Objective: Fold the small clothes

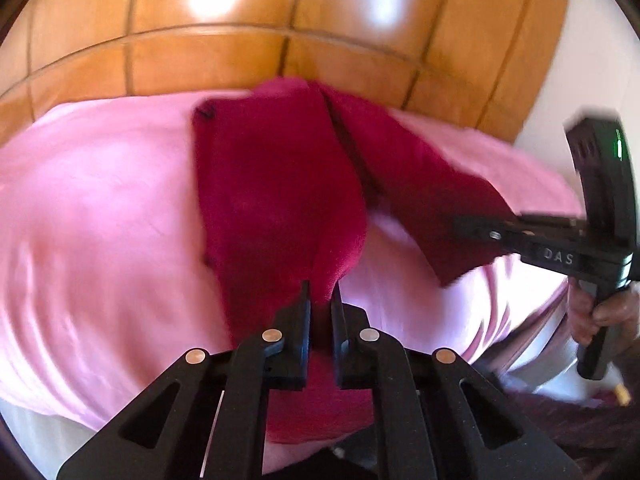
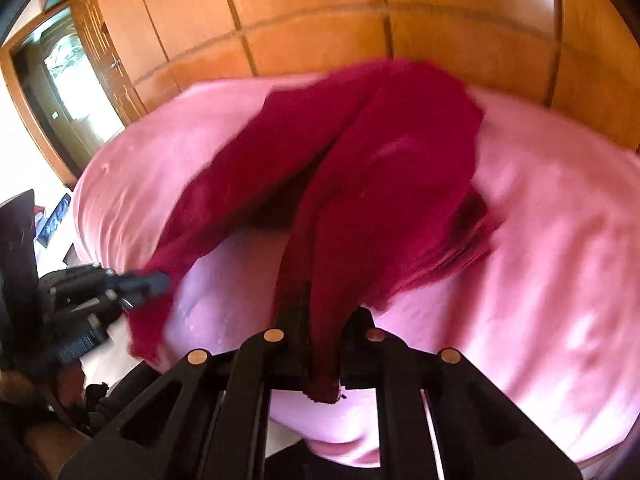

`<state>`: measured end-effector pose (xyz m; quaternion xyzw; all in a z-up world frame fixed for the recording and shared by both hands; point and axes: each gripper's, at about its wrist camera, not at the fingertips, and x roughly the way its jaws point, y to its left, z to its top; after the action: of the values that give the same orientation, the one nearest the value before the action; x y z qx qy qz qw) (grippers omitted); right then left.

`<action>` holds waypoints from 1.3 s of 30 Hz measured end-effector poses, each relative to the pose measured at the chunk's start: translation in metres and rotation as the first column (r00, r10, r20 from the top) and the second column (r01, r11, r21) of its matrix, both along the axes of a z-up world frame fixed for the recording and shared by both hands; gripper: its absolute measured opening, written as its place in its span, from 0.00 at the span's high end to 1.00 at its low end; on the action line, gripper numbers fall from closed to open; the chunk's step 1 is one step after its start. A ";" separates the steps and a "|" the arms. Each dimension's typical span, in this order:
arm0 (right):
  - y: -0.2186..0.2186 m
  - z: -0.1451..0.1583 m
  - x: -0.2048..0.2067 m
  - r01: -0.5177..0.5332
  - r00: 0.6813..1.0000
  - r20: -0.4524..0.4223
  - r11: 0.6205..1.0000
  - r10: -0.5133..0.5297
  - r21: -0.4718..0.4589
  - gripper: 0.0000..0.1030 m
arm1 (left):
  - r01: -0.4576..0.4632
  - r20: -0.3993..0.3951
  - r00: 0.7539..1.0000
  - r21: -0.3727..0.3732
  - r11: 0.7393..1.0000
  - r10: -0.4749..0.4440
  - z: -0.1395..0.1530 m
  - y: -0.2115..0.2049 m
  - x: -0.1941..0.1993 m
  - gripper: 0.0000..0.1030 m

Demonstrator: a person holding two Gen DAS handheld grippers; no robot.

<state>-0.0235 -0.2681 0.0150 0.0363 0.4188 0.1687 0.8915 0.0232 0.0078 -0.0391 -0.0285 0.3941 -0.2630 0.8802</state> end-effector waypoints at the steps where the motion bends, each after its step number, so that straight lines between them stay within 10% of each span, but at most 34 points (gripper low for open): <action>1: -0.009 0.009 0.002 0.020 0.999 0.032 1.000 -0.019 -0.013 0.92 | -0.021 0.005 1.000 -0.037 0.999 0.021 0.009 0.010 0.004 0.93; 5: -0.072 0.052 0.017 0.186 0.970 0.160 0.983 -0.183 -0.004 0.92 | -0.130 0.048 0.989 -0.169 0.977 0.140 0.055 0.057 0.037 0.93; 11: -0.167 0.060 0.083 0.464 0.873 0.230 0.877 -0.430 -0.124 0.92 | -0.348 0.082 0.927 -0.181 0.920 0.367 0.093 0.123 0.119 0.94; 19: -0.281 0.024 0.176 0.694 0.711 0.146 0.653 -0.688 -0.303 0.92 | -0.655 0.017 0.754 -0.061 0.753 0.657 0.094 0.201 0.237 0.94; 22: -0.305 0.008 0.198 0.715 0.673 0.065 0.626 -0.736 -0.311 0.91 | -0.718 -0.036 0.696 -0.030 0.696 0.717 0.083 0.218 0.272 0.93; 24: -0.309 0.001 0.202 0.710 0.675 0.032 0.638 -0.737 -0.298 0.75 | -0.737 -0.043 0.675 -0.013 0.675 0.736 0.077 0.221 0.275 0.69; 26: -0.300 0.002 0.200 0.697 0.696 0.049 0.658 -0.716 -0.286 0.42 | -0.739 -0.006 0.674 -0.009 0.674 0.739 0.076 0.216 0.265 0.35; 28: -0.283 0.008 0.188 0.669 0.730 0.045 0.699 -0.682 -0.251 0.41 | -0.725 0.020 0.689 -0.015 0.689 0.725 0.075 0.209 0.254 0.31; 34: -0.188 0.011 0.113 0.356 0.933 -0.074 0.933 -0.352 0.053 0.46 | -0.471 -0.113 0.880 -0.105 0.876 0.460 0.032 0.157 0.195 0.34; 39: -0.103 -0.007 0.048 0.095 0.985 -0.166 0.961 -0.052 0.260 0.60 | -0.290 -0.244 0.940 -0.199 0.936 0.240 -0.010 0.105 0.138 0.34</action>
<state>0.0247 -0.3712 0.0083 0.1847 0.4598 0.1867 0.8483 0.1609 0.1126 -0.0496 -0.2125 0.4465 -0.1808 0.8501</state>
